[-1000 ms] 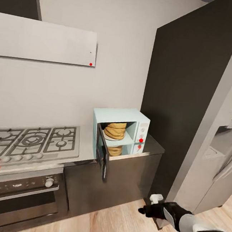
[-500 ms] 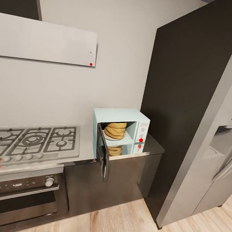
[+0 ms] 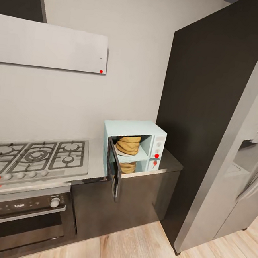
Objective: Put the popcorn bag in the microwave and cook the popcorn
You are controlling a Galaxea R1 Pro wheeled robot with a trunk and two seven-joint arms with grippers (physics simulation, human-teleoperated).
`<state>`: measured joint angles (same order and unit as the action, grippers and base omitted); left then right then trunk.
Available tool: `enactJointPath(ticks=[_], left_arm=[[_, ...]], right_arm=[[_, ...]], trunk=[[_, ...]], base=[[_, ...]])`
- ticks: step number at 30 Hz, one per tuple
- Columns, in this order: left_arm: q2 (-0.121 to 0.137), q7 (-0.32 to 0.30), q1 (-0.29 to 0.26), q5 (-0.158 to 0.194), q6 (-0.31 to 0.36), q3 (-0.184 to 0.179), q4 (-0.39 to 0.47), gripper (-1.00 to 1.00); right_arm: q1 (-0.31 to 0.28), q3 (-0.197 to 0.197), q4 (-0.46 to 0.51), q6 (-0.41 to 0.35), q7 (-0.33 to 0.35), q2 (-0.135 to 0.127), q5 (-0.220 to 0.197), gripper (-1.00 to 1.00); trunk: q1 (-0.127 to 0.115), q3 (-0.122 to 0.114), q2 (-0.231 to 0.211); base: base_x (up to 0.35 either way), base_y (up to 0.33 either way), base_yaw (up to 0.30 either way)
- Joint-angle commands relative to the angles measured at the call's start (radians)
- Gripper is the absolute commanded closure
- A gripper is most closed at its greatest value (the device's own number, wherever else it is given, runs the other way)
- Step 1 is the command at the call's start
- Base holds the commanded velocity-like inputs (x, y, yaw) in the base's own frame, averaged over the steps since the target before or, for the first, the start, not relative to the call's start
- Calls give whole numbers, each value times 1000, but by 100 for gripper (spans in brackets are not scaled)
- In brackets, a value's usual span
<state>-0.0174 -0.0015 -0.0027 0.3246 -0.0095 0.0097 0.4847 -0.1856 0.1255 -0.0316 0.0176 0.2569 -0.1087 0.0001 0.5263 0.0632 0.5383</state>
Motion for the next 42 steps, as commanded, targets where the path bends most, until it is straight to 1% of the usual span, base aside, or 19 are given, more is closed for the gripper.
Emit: enactJointPath(ticks=[1,2,4,5,7,9,10,12,13,14,16,20,23,25,27,33,38,40,42], left_arm=[[1,0,1,7,86,1,157,-100],[2,-1,1,7,142,2,256,-100],[12,-7,-1,14,283,4,511,-100],[15,-7,-4,16,332,4,602,-100],[14,-6,-33,18,398,5,755,-100],[13,-7,-86,18,450,4,854,-100],[12,-7,-132,16,478,4,895,-100],[9,-2,-205,11,498,2,933,-100],[2,0,-231,9,493,1,962,-100],[-9,1,-240,8,475,1,980,-100],[-17,3,-247,7,444,0,1006,-100],[-13,5,-250,-4,428,2,1019,-100],[-19,7,-250,-93,430,0,1017,-100],[-23,17,-250,-170,432,-2,1015,-100],[-25,27,-250,-193,428,-2,1011,-100],[-26,30,-250,-202,424,-2,1008,-100],[-26,19,-250,-200,424,-4,1003,-100],[-26,15,-250,-199,422,-34,998,-100],[-26,14,-250,-197,421,-77,993,-100]], right_arm=[[-1,6,-2,2,3,0,0,-100],[-1,6,-2,2,4,0,1,-100],[-1,6,-2,3,4,0,1,-100],[-1,6,-2,5,3,-1,0,-100],[-1,5,-2,8,2,-1,0,-100],[-1,4,-2,11,1,0,0,-100],[-1,4,-1,13,1,-1,-3,-100],[-1,3,-1,15,0,-2,-22,-100],[-1,3,-1,16,-11,-2,-39,-100],[-1,2,-1,17,-32,-1,-47,-100],[-1,0,0,20,-63,-1,-55,-100],[-1,-1,1,22,-79,-2,-58,-100],[-1,-1,1,21,-80,-2,-60,-100],[-1,-1,1,24,-80,-2,-60,-100],[-1,0,1,26,-82,-1,-61,-100],[-1,0,1,30,-82,-3,-63,-100],[-1,0,1,27,-82,-3,-63,-100],[-1,0,0,27,-82,-1,-63,-100],[-1,0,1,27,-82,-1,-63,-100]], trunk=[[0,2,2],[0,2,2],[0,2,2],[0,2,2],[0,2,2],[0,2,2],[0,2,2],[0,2,2],[0,2,2],[0,2,2],[0,2,2],[0,2,2],[0,2,2],[0,2,2],[0,2,2],[0,2,2],[0,0,2],[0,-2,2],[0,-3,2]], base=[[0,0,0],[0,0,0],[0,0,0],[0,0,0],[0,0,0],[0,0,0],[0,0,0],[0,0,0],[0,0,0],[0,0,0],[0,0,0],[0,0,0],[0,0,0],[86,0,0],[247,0,0],[309,0,0],[80,0,-108],[7,0,-222],[2,0,-244]])
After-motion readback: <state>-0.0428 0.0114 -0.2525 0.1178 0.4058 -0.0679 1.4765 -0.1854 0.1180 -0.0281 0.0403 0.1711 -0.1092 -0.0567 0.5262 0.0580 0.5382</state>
